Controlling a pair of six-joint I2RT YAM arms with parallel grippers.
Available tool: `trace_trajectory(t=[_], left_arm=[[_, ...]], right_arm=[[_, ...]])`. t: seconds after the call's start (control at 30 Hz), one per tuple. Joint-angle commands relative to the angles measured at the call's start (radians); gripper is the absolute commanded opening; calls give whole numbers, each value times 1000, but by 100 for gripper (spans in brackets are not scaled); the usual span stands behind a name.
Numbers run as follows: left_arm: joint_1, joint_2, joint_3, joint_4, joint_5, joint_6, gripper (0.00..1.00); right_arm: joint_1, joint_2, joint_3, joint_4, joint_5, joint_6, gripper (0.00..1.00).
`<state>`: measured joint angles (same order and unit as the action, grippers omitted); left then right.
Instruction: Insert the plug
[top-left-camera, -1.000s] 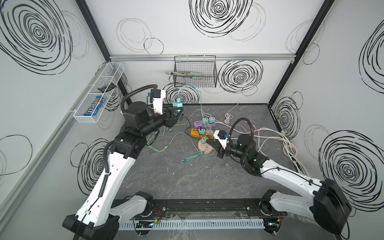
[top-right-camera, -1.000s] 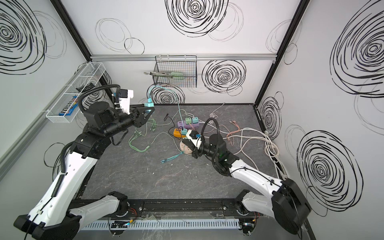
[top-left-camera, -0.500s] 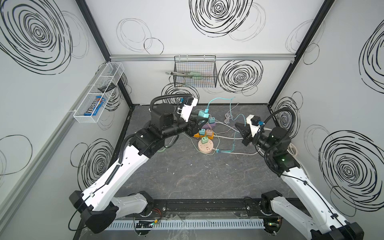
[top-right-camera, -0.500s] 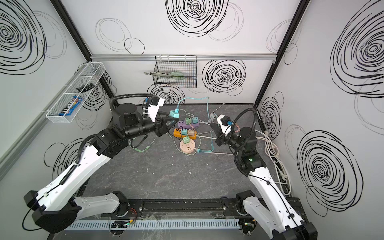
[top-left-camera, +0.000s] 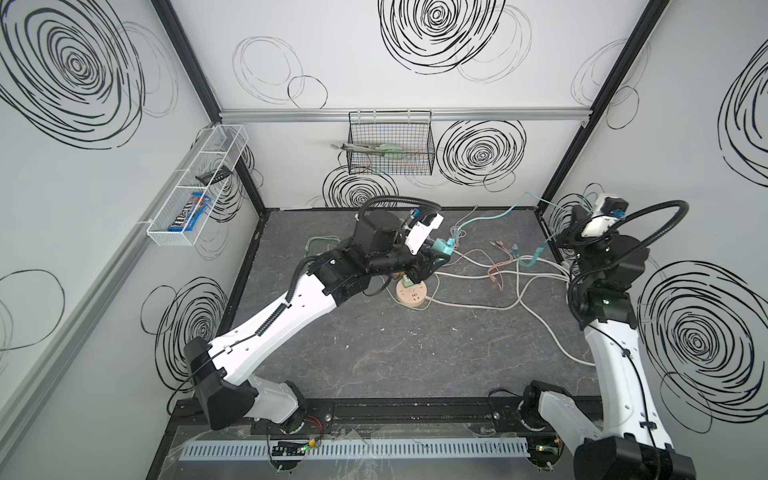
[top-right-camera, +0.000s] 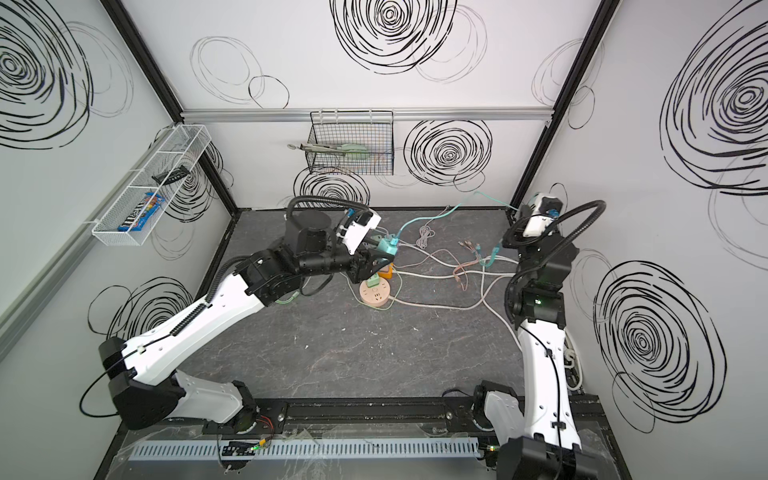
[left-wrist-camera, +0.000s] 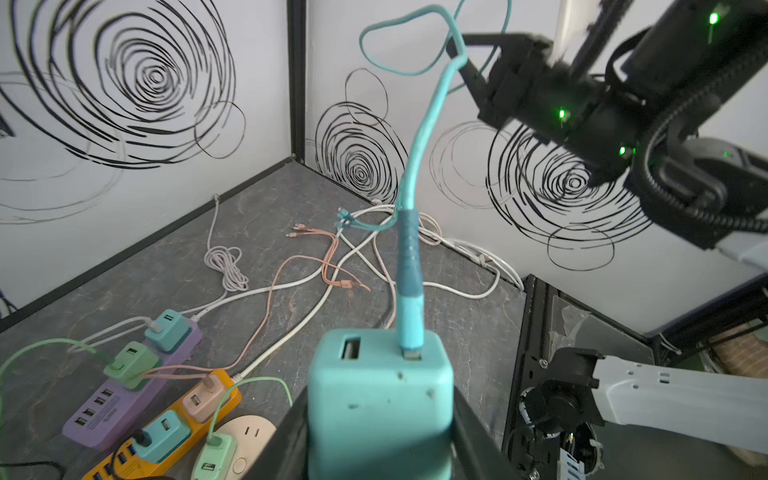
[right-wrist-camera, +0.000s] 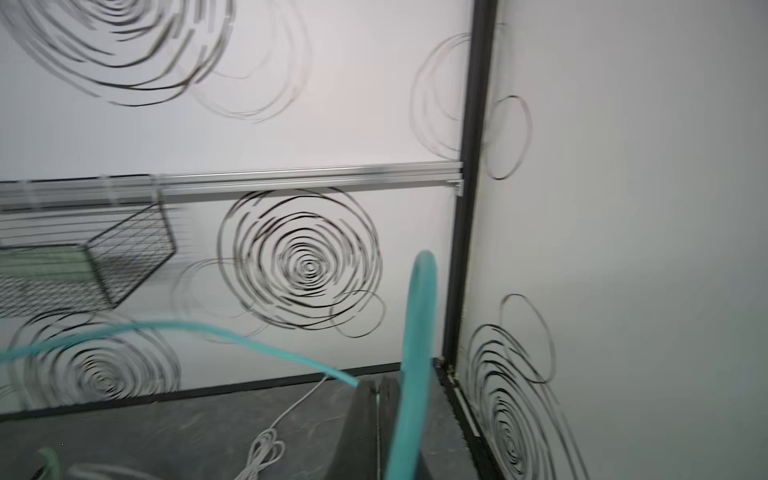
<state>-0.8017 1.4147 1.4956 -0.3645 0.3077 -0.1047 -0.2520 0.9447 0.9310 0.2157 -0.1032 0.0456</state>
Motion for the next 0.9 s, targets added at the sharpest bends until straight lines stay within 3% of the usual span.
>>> trace_trajectory(t=[0.0,0.1,0.2,0.27,0.33,0.43,0.5,0.57,0.7,0.87], left_arm=[[-49,43,27,58,37,63,0],[-91,96,-6,88,55,81,0],[-105,159,-57,117,47,79,0],[-105,207,-73,113,20,83,0],[-106,251,-88,110,-9,90,0],[-117,291,-114,118,-23,108,0],[-126,304,-130,117,-30,127,0],[-128,306,-143,116,-30,144,0],[-126,292,-170,104,-36,203,0],[-108,249,-224,98,-43,281,0]], right_arm=[[-111,41,72,-29,142,12,0],[-183,67,-9,29,266,-30,0],[-219,119,-67,40,256,22,4],[-218,157,-109,23,177,89,19],[-218,184,-164,-24,108,259,46],[-205,197,-272,-38,19,360,74],[-199,182,-328,-47,31,379,81],[-197,157,-360,-63,41,381,98],[-178,111,-364,-117,19,366,97],[-70,79,-296,-232,-16,344,97]])
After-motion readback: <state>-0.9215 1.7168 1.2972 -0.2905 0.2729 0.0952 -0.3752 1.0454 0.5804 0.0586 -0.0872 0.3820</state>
